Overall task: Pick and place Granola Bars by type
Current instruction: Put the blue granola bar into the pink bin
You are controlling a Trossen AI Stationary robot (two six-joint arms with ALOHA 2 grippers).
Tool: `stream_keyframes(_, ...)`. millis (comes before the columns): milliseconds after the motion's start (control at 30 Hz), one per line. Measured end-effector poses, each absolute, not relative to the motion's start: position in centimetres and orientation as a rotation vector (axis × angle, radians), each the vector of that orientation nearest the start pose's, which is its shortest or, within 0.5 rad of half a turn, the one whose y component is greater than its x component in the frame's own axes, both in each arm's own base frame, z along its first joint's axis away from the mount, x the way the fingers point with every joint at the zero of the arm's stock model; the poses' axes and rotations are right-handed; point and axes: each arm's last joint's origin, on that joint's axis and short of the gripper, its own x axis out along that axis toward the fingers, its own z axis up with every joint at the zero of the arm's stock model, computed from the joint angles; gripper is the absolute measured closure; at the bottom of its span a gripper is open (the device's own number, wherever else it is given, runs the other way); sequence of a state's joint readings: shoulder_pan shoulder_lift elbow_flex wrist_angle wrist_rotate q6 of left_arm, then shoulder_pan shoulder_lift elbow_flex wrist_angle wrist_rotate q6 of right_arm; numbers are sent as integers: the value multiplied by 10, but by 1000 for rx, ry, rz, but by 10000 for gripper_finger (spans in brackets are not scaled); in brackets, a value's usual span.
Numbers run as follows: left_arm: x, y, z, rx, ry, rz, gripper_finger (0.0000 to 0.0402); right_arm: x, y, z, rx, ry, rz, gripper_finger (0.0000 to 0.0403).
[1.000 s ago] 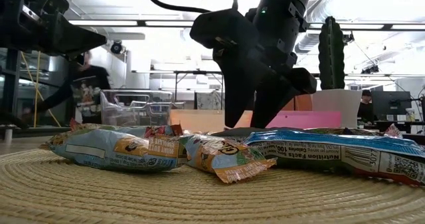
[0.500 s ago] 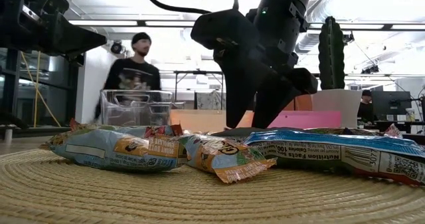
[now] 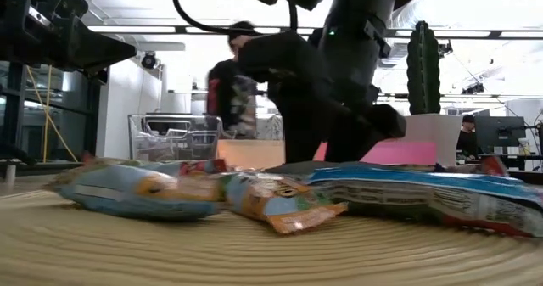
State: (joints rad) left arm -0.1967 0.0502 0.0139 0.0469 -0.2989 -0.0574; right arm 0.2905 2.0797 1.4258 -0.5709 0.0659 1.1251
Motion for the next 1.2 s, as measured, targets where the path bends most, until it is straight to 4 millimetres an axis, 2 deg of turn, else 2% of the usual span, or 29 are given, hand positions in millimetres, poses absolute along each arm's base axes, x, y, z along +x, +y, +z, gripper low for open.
stream_keyframes(433, 99, -11, 169, -60, -13, 102, 401, 395, 116, 141, 756, 1164, -490, 212)
stream_keyframes(1000, 98, -11, 169, -60, -14, 102, 401, 395, 117, 141, 790, 1202, -458, 308)
stream_keyframes(1200, 99, -11, 169, -60, -14, 102, 401, 393, 117, 146, 796, 1196, -451, 323)
